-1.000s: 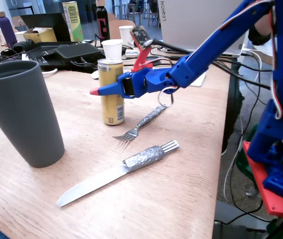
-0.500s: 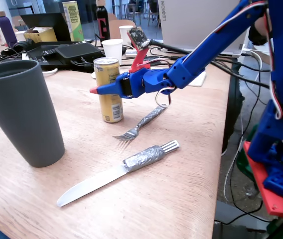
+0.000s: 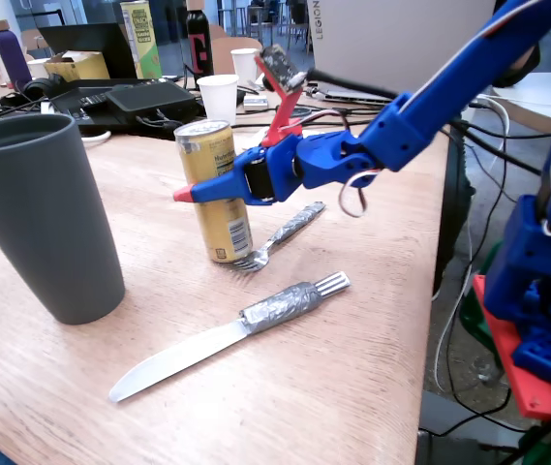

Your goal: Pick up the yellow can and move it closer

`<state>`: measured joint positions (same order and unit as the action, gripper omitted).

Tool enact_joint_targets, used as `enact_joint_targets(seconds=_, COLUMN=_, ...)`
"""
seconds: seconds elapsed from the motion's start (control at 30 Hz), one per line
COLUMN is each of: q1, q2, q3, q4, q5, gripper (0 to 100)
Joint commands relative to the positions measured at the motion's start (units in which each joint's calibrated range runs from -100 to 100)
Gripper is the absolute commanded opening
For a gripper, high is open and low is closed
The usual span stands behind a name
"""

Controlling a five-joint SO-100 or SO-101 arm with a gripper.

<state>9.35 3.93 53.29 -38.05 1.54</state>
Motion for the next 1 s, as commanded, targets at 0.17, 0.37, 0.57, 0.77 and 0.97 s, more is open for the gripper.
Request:
enact_joint_targets(seconds=0.17, q1=-2.75, q2=-29.75, q3=16.79, q4=0.45, q5=0.20, gripper=14)
enact_joint_targets(seconds=0.37, q1=-2.75, q2=-51.19, q3=21.41, q4=23.60, q5=-0.24, gripper=14)
enact_joint_targets(seconds=0.57, q1=-7.15, q2=-67.40, q3=21.70, q4=42.16, q5=-0.24, gripper=14)
enact_joint_targets(seconds=0.77, q1=-7.49, q2=-82.32, q3=37.36, q4=44.38, q5=0.29, gripper=14)
enact_joint_targets(seconds=0.97, q1=-7.49, q2=-94.07, q3=39.63, q4=44.46, q5=0.24, gripper=14)
